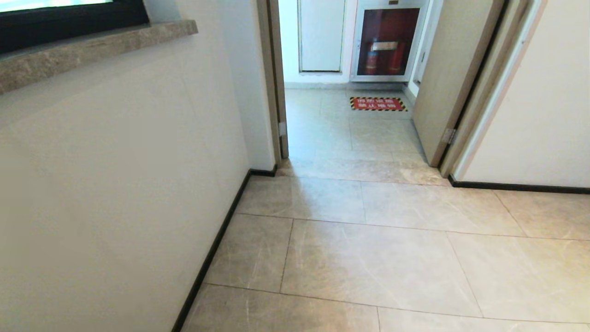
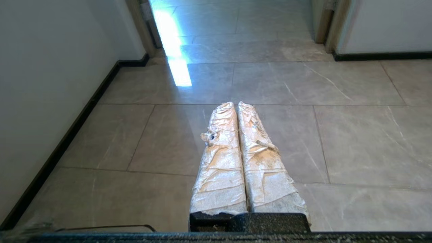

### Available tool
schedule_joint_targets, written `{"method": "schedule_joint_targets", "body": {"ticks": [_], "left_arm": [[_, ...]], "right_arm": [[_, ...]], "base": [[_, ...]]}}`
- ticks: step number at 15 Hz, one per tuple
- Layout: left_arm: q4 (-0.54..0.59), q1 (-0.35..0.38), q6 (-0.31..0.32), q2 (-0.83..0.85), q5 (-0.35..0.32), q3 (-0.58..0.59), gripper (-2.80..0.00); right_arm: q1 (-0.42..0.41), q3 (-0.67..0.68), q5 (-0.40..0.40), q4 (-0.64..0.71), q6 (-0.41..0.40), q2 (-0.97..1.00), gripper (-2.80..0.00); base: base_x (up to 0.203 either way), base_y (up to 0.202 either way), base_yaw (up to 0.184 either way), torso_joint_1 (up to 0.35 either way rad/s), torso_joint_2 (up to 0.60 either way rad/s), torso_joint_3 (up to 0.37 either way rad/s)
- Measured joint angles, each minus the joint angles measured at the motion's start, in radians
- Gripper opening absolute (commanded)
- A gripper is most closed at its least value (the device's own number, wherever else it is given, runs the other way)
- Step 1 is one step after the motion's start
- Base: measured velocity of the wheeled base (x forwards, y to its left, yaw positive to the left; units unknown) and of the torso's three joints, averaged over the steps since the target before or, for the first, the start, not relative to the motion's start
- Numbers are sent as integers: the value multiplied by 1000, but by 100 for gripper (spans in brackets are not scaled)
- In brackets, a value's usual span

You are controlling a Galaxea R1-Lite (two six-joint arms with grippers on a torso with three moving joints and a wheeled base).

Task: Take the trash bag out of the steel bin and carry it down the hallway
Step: Put the trash bag at the door

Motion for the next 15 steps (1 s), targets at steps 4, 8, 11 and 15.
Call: {"method": "schedule_joint_targets", "body": {"ticks": [4,8,11,15], "left_arm": [[1,-1,0,0,2,0,-280],[2,-2,-2,0,2,0,-280],[1,0,-1,0,2,0,-280],[1,0,-2,0,2,0,-280]], "right_arm": [[-1,1,0,-1,-1,0,-280],[-1,-1,0,-3,-1,0,-280],[-1,1,0,-1,-1,0,-280],[0,1,0,-1,-1,0,-280]], "base": [[121,-1,-7,2,3,3],[1,2,-81,1,2,3],[0,8,-173,2,-1,4],[-1,10,-168,3,3,3]]}}
